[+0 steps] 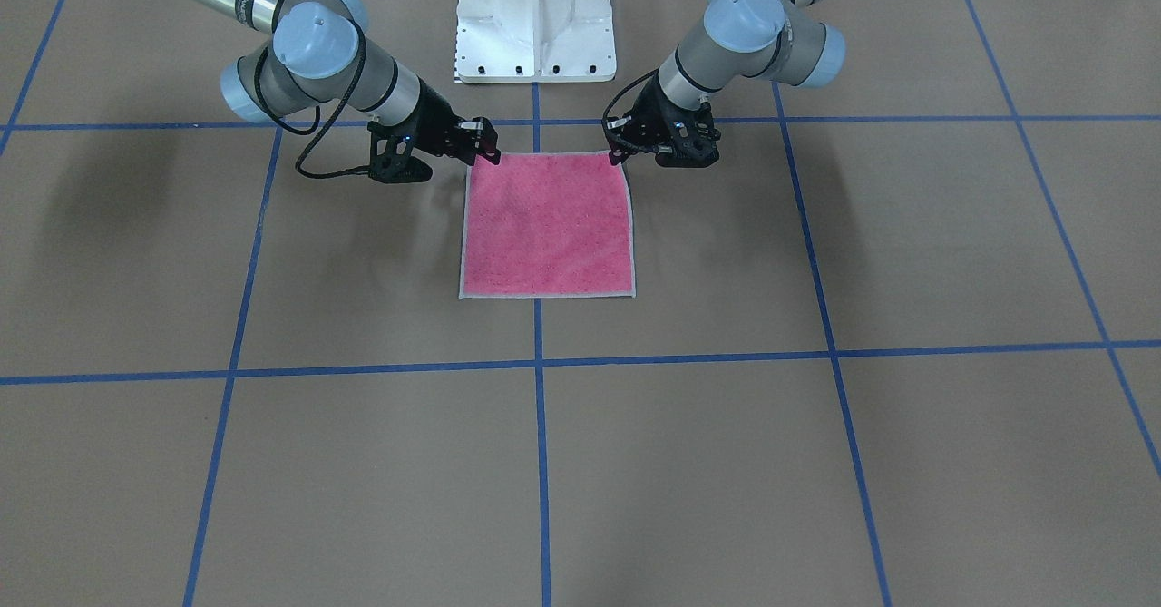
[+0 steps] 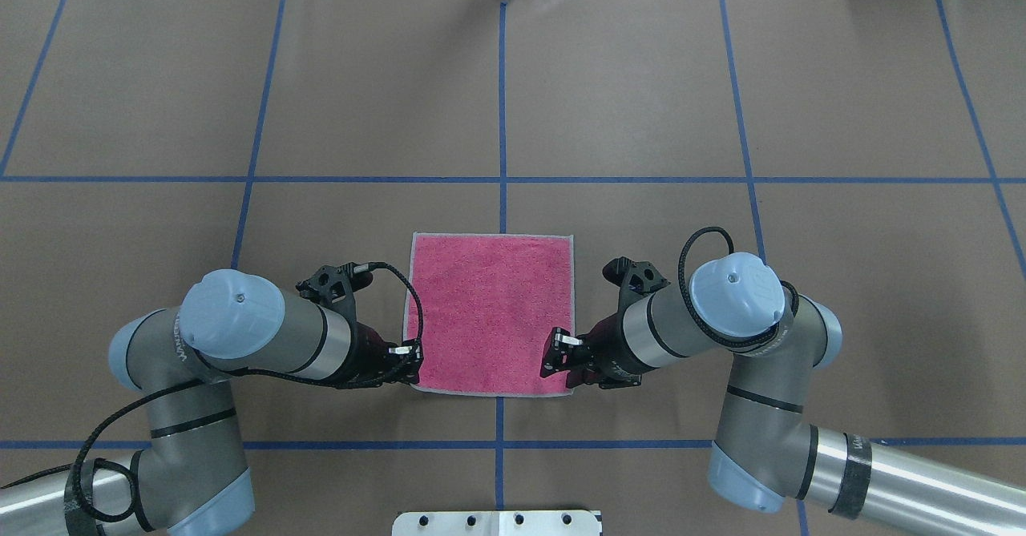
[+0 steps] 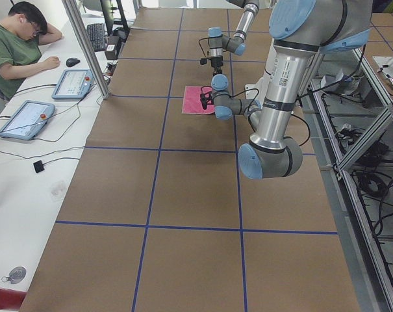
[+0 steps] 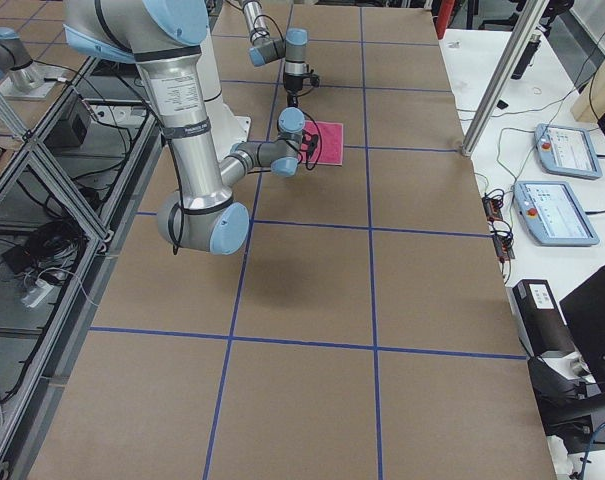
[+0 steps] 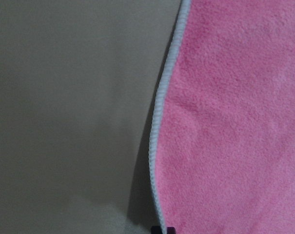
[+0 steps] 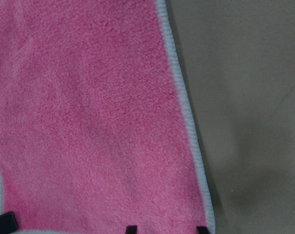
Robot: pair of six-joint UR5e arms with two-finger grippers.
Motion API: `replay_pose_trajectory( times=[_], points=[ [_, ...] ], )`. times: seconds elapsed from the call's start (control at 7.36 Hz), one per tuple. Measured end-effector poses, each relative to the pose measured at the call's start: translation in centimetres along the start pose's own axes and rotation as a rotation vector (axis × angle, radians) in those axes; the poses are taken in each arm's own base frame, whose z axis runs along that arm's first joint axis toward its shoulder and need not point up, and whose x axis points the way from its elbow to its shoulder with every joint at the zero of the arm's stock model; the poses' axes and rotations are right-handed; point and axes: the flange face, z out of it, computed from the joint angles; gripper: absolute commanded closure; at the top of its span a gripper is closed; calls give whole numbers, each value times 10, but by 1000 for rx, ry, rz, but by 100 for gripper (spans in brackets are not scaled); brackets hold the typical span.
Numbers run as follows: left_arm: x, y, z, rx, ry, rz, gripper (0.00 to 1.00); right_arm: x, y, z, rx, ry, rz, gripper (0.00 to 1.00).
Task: Fold towel twice with both arms
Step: 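Close both grippers on the near corners of the pink towel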
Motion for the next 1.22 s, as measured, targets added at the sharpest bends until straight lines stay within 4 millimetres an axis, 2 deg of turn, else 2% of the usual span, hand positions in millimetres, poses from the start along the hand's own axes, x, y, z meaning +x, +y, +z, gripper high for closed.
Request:
replay_pose_trajectory(
  times=[0.27, 0.68, 0.82, 0.95, 1.09, 1.22],
  points=[
    [0, 0, 0, 0, 0, 0, 100, -2, 1, -6, 1, -10, -4, 19],
    [-1, 0, 1, 0, -1, -1, 100, 6, -1, 0, 5, 8, 4, 21],
    [0, 0, 0, 0, -1, 0, 100, 9, 0, 4, 3, 16, 8, 24],
    [0, 0, 0, 0, -1, 0, 100, 10, 0, 8, 1, 22, 9, 45],
    [0, 0, 0, 0, 0, 0, 100, 11, 0, 10, 0, 24, 10, 75],
    [0, 0, 0, 0, 0, 0, 100, 10, 0, 10, -1, 26, 11, 100]
  ],
)
